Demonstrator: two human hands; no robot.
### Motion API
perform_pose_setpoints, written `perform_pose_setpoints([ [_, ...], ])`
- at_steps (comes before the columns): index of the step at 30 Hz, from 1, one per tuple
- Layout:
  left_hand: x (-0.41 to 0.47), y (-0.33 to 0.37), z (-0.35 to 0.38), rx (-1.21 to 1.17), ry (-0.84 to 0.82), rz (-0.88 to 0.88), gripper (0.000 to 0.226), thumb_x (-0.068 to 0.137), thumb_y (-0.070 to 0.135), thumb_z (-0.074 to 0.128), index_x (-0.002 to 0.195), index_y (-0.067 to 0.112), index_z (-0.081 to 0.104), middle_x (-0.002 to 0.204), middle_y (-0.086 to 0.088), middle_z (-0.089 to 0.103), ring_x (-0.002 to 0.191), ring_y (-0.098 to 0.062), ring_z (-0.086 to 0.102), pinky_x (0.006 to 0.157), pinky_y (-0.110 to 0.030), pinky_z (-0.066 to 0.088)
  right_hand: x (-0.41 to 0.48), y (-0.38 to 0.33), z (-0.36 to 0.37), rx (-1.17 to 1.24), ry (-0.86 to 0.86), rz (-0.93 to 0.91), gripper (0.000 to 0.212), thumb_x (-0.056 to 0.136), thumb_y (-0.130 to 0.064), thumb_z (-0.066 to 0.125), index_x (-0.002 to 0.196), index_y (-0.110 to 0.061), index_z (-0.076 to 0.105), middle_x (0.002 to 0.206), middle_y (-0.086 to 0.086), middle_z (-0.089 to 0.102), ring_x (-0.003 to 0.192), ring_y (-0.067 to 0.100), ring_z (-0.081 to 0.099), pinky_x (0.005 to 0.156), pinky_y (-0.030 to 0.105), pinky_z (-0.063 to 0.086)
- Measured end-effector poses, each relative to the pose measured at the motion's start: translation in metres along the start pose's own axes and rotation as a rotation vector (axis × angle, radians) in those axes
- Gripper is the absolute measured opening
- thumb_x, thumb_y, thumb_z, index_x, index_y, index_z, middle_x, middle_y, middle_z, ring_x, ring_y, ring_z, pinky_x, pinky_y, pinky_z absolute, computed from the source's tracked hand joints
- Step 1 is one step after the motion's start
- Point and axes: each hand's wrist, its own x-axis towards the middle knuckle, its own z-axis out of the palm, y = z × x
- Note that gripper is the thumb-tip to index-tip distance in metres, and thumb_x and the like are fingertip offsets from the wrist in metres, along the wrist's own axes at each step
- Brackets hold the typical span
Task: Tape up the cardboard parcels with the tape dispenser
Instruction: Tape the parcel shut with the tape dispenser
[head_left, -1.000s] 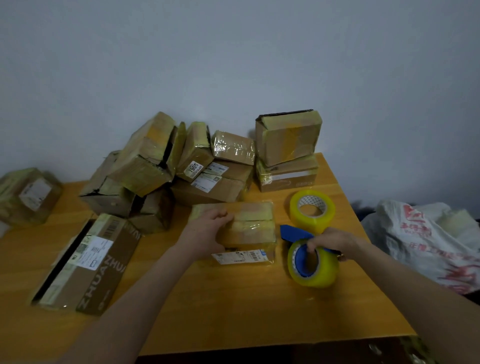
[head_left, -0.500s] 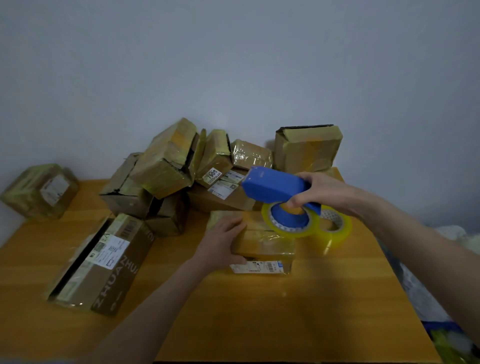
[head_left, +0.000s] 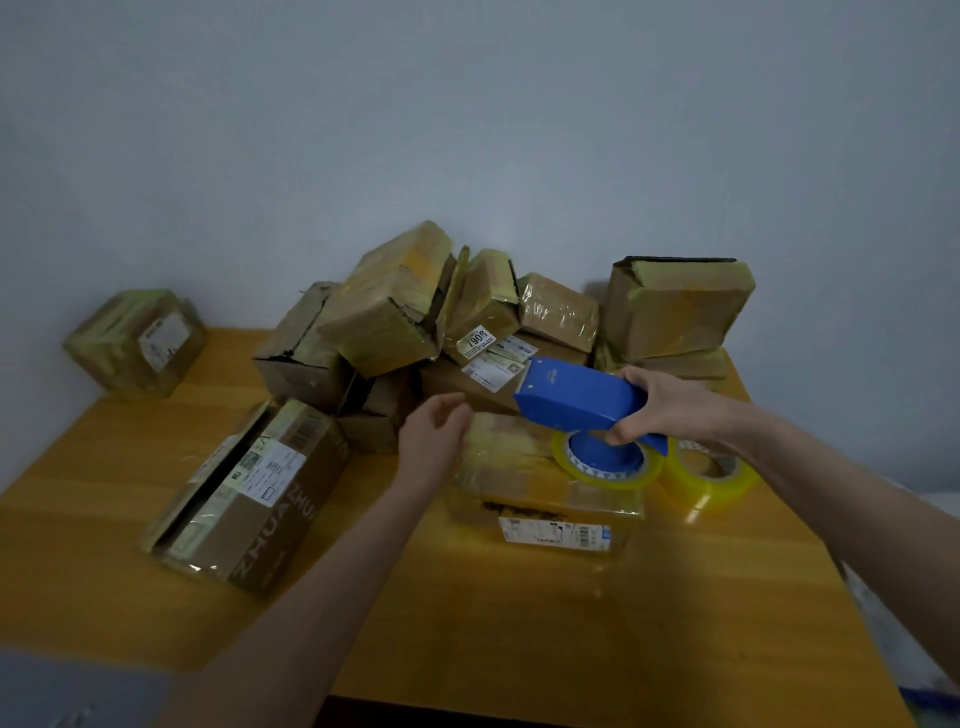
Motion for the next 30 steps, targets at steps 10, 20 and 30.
perform_pose_setpoints([
  [10, 0.007, 0.037, 0.016, -0.363, -0.282, -0.437, 0.027, 0.088, 0.021, 0.065, 0.108, 0.003, 0.065, 0.075, 0.000, 0.067, 0.058, -0.005, 0.049, 0.049, -0.017, 0.043, -0.001, -0.003, 0.000, -0.029, -0.028, -0.045, 0.052, 0.060, -0.024, 0.080, 0.104, -0.026, 0.053, 0.098, -0.003, 0.061, 0.077, 0.001, 0.064, 0.058, 0.010, 0.047],
  [20, 0.009, 0.036, 0.012, -0.066, -0.079, -0.187, 0.016, 0.088, 0.022, 0.065, 0.093, 0.008, 0.070, 0.074, -0.002, 0.062, 0.065, -0.009, 0.050, 0.053, -0.021, 0.042, 0.002, -0.009, 0.005, -0.113, 0.046, -0.148, 0.052, 0.071, -0.020, 0.083, 0.109, -0.033, 0.050, 0.105, -0.005, 0.060, 0.089, 0.010, 0.064, 0.068, 0.017, 0.050],
  [30, 0.014, 0.029, -0.013, 0.013, -0.005, -0.094, 0.015, 0.091, 0.027, 0.061, 0.081, 0.016, 0.067, 0.072, 0.002, 0.063, 0.057, -0.006, 0.055, 0.044, -0.012, 0.043, 0.000, -0.036, -0.003, -0.319, 0.094, -0.260, 0.055, 0.070, -0.032, 0.082, 0.116, -0.032, 0.052, 0.099, -0.013, 0.060, 0.088, 0.008, 0.061, 0.070, 0.018, 0.046],
])
